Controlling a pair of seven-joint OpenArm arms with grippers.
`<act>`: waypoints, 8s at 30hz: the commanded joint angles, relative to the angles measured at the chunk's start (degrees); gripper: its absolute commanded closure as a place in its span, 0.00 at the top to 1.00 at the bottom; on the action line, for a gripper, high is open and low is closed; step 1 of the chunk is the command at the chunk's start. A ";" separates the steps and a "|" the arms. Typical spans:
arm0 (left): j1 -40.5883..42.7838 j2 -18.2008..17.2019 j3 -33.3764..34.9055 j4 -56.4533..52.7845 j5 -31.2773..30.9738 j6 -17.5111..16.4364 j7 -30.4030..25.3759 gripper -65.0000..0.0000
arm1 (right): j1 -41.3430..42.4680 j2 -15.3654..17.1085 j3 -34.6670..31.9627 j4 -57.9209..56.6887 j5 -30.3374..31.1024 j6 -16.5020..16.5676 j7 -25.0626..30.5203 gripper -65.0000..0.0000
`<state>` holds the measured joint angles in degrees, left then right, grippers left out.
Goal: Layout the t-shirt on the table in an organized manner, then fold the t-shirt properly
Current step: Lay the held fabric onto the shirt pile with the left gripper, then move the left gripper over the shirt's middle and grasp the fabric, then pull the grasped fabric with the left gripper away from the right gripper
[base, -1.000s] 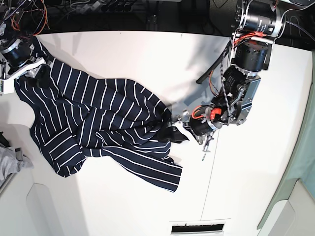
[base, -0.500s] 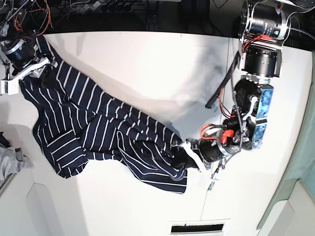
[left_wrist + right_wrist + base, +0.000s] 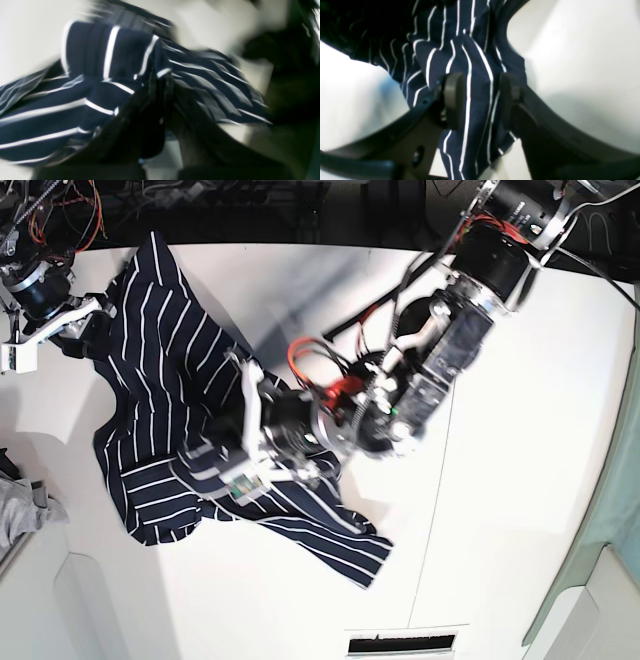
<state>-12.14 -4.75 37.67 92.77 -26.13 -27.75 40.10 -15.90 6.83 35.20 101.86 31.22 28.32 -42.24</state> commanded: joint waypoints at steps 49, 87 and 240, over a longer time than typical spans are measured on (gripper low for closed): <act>4.98 2.93 -14.34 -13.84 3.67 7.37 -16.46 0.42 | 8.57 -4.15 -8.70 -11.17 1.31 1.97 2.99 0.69; 12.59 -14.45 -32.44 9.01 -1.53 6.93 -11.91 0.00 | 5.88 -2.36 -10.21 -10.47 1.86 4.07 2.62 0.68; 15.28 -27.85 -49.79 -8.46 8.81 6.78 -3.41 0.03 | 6.69 13.29 -11.80 -17.00 -1.07 2.03 5.09 0.00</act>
<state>4.12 -31.42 -11.60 83.48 -17.10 -21.32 37.65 -9.85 19.20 22.90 83.99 28.93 30.26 -38.35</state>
